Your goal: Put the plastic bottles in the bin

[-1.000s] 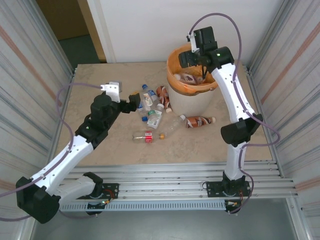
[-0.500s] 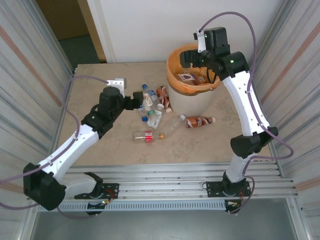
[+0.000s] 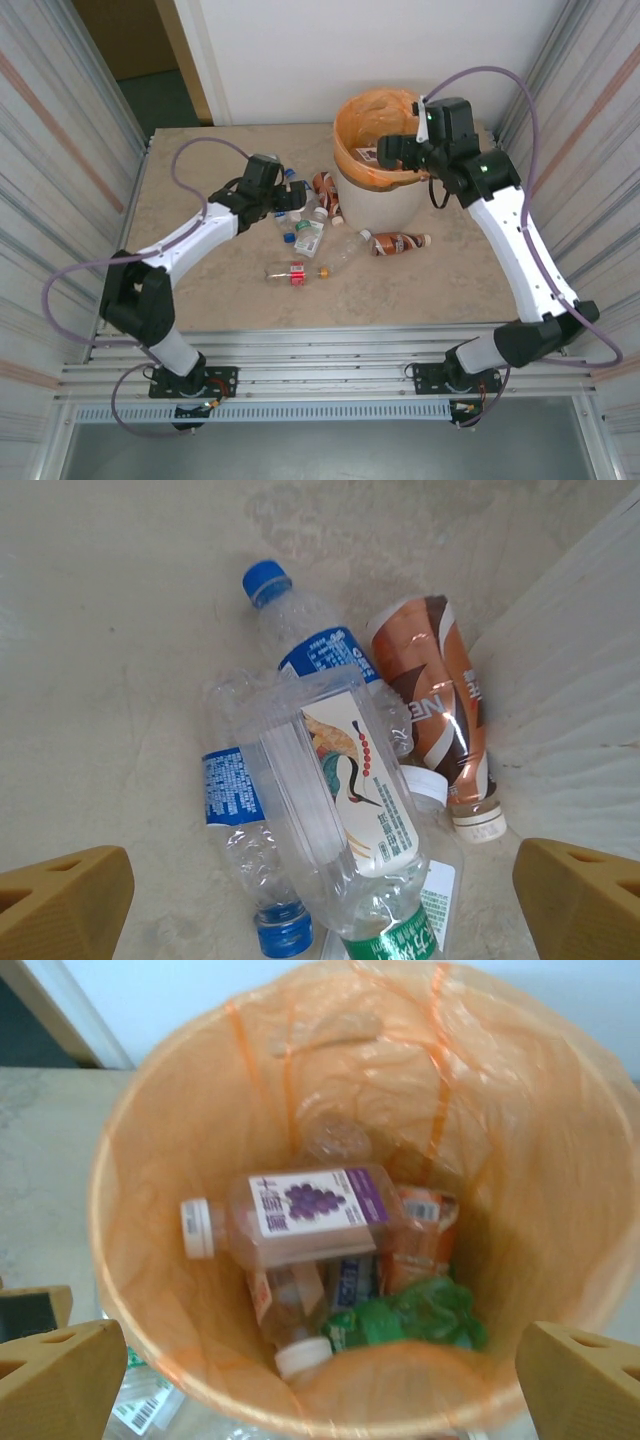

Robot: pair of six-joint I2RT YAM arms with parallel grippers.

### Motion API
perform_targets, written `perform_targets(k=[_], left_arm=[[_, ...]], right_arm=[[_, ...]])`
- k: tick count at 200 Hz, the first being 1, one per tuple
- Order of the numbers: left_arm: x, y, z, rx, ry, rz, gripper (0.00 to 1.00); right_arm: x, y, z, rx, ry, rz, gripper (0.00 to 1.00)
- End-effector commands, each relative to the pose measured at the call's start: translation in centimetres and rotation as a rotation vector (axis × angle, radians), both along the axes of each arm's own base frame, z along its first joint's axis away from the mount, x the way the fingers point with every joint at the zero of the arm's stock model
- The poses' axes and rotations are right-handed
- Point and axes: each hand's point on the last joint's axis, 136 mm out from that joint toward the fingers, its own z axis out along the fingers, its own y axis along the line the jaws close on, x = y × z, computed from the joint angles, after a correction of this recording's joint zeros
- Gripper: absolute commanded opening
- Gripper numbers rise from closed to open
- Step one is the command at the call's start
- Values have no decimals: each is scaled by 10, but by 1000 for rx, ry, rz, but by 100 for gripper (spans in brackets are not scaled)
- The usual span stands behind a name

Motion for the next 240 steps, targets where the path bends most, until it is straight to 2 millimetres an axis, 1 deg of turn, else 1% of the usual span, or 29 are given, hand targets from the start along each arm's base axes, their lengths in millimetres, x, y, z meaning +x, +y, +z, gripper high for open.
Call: perform_targets(k=[1, 32, 73, 116, 141, 191, 240], left_arm=[[9, -7, -3, -24, 39, 9, 97], [20, -14, -22, 4, 90, 9, 97], [29, -16, -44, 52, 137, 24, 97], [34, -20, -60, 76, 173, 23, 97], [36, -21, -69, 91, 192, 24, 93], [36, -19, -78, 105, 208, 34, 86], [34, -18, -85, 120, 221, 40, 83]], right_arm=[[-11, -18, 14, 34, -79, -98, 98], [-28, -35, 10, 47, -101, -156, 98], [-39, -40, 3, 50, -87, -164, 98], [-39, -39, -2, 54, -75, -166, 98], [-37, -35, -5, 62, -70, -157, 98], [-36, -31, -6, 72, -64, -139, 98], [-35, -28, -6, 81, -64, -127, 98]])
